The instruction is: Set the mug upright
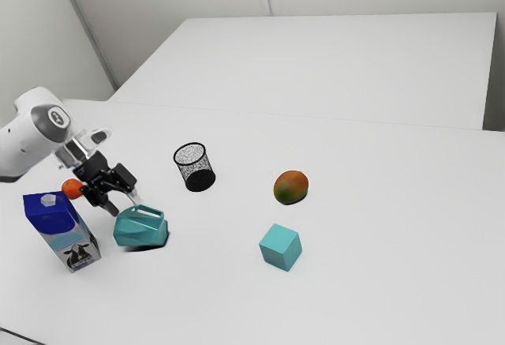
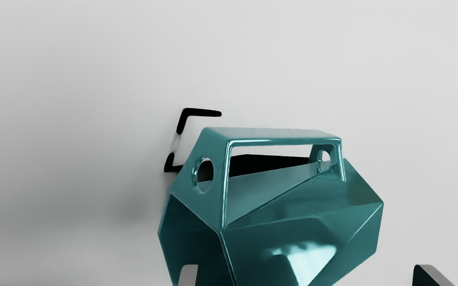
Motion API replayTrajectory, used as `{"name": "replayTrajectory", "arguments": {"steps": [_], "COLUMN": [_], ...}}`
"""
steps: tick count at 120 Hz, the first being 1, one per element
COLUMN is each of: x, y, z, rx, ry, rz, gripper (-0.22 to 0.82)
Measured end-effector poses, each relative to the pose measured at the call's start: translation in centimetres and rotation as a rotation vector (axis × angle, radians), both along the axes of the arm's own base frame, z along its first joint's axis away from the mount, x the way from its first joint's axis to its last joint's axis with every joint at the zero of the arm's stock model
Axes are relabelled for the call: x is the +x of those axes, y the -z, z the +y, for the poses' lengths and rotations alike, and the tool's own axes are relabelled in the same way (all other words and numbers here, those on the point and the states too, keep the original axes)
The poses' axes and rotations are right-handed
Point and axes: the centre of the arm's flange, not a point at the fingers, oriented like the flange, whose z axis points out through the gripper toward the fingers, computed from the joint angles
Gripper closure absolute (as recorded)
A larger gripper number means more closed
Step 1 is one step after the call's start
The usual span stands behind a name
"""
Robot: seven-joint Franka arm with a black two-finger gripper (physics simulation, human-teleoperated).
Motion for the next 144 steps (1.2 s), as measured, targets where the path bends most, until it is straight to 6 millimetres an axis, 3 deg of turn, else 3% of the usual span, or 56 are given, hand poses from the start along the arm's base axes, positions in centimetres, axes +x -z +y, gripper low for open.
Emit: {"name": "replayTrajectory", "arguments": {"steps": [94,111,130,144], "x": [-0.4,-0.6,-0.7,-0.6], "y": [3.4,3.5,3.6,3.3], "z": [-0.2,0.1,0.1,0.1], "rx": [-0.122,-0.137,-0.144,-0.142], "ry": [0.006,0.000,0.005,0.013], "rz": [-0.038,-0.049,-0.055,-0.064], "gripper": [0.03,0.14,0.36,0.42]}}
